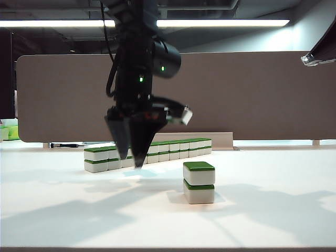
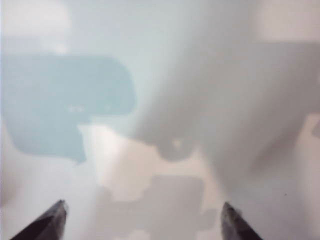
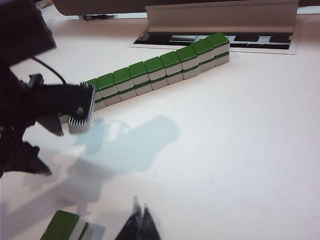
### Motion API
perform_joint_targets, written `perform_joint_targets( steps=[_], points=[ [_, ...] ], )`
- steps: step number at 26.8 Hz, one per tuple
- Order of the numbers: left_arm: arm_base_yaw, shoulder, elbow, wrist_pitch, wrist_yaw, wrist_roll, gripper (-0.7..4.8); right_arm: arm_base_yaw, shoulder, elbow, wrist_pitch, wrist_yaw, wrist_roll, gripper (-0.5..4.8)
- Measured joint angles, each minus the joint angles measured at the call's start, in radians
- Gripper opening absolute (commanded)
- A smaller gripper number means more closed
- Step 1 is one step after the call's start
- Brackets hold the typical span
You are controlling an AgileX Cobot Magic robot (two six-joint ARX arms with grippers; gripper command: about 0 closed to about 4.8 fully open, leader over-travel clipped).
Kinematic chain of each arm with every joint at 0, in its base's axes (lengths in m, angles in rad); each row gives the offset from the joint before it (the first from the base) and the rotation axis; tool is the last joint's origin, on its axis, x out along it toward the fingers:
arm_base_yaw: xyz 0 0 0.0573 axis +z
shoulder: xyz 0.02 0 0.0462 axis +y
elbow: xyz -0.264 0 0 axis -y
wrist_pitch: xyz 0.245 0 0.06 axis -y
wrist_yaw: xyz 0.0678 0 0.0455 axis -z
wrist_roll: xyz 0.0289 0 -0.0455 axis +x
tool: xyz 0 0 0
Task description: Take a mahjong tile from the mahjong wall and then place it on the table close to you.
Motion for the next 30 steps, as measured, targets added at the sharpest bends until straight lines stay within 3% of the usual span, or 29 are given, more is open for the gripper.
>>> perform_joint_targets(
  steps=[6, 10, 14, 16, 20, 30],
  points=[
    [0.033, -0.004, 0.081, 0.013, -0.019, -0.002, 3.99, 0.0, 0.0, 0.0, 0.0, 0.0, 0.0, -0.01],
    [0.085, -0.002, 0.102, 0.024, -0.089, -0.002, 3.99, 0.0, 0.0, 0.0, 0.0, 0.0, 0.0, -0.01],
    [0.14, -0.002, 0.115, 0.027, -0.097, -0.015, 3.99, 0.0, 0.0, 0.0, 0.0, 0.0, 0.0, -0.01],
    [0.178, -0.002, 0.121, 0.029, -0.059, -0.037, 3.99, 0.005, 0.0, 0.0, 0.0, -0.006, 0.0, -0.01],
    [0.233, -0.002, 0.126, 0.038, 0.039, -0.044, 3.99, 0.031, 0.0, 0.0, 0.021, -0.116, 0.0, -0.01],
    [0.252, -0.002, 0.126, 0.06, 0.106, -0.033, 4.0, 0.187, 0.0, 0.001, 0.029, -0.211, 0.0, -0.01]
  ],
)
